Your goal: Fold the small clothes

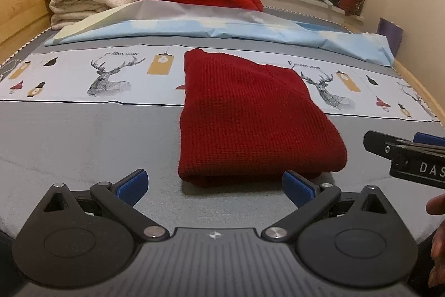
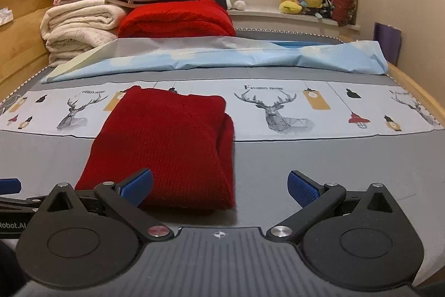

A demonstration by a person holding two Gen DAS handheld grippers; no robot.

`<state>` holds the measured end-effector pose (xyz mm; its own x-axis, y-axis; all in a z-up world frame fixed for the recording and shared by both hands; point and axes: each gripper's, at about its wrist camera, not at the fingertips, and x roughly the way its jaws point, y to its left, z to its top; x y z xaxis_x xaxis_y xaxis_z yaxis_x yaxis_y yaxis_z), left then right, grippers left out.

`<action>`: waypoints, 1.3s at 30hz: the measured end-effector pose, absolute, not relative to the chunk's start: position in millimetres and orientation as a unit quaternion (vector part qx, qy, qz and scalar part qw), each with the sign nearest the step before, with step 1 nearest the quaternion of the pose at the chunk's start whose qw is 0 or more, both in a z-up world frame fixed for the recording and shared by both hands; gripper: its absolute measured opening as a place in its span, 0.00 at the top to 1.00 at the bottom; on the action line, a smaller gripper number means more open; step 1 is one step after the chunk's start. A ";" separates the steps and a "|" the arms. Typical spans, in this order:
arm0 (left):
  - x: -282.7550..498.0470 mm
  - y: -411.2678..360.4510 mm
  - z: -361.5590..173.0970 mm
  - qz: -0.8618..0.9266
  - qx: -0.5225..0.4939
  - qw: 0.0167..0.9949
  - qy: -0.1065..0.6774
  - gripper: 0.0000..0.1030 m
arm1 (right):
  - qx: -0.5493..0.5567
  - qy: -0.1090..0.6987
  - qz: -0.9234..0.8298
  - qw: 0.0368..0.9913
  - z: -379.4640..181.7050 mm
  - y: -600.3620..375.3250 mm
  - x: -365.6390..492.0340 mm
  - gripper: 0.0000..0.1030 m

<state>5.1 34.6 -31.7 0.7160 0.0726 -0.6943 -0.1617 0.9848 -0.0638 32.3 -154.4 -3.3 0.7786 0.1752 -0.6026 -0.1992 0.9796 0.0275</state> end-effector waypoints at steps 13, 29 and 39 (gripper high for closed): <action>5.0 40.1 -33.6 0.073 -0.066 0.921 0.376 0.00 | -0.045 0.322 0.120 0.938 -5.9 -130.8 33.6 0.01; 6.3 40.9 -34.8 0.074 -0.066 0.921 0.376 0.00 | -0.059 0.325 0.127 0.935 -8.6 -125.4 31.8 0.01; 7.4 43.0 -36.5 0.076 -0.060 0.920 0.380 0.00 | -0.063 0.322 0.131 0.936 -7.9 -123.9 30.7 0.01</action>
